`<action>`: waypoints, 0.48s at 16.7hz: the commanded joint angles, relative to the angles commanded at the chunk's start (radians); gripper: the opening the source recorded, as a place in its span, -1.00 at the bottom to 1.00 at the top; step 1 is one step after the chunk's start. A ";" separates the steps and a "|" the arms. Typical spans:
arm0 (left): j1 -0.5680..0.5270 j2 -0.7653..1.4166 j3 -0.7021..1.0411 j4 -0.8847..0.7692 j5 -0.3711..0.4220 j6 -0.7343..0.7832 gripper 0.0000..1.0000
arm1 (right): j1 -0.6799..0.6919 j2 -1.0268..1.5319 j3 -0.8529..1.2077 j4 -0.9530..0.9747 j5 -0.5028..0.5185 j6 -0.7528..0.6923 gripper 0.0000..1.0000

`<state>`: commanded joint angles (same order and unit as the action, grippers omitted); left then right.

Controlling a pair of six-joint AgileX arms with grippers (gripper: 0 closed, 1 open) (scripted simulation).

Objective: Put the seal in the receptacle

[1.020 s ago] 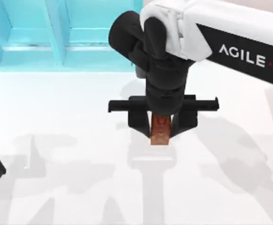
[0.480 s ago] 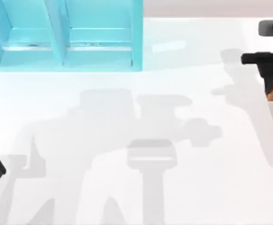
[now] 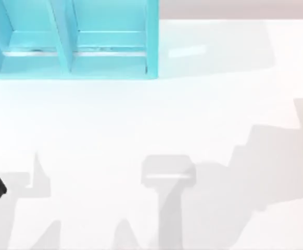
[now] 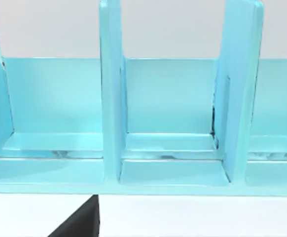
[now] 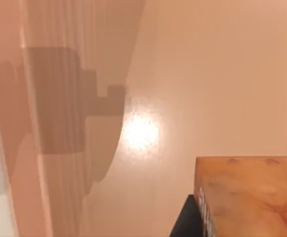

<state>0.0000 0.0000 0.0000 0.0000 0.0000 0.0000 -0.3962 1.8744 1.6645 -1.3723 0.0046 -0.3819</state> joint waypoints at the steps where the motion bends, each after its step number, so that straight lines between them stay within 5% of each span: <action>1: 0.000 0.000 0.000 0.000 0.000 0.000 1.00 | -0.028 -0.012 -0.007 0.001 -0.002 -0.028 -1.00; 8: 0.000 0.000 0.000 0.000 0.000 0.000 1.00 | -0.048 -0.018 -0.014 0.007 -0.003 -0.050 -1.00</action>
<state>0.0000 0.0000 0.0000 0.0000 0.0000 0.0000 -0.4444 1.8569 1.6506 -1.3657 0.0014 -0.4316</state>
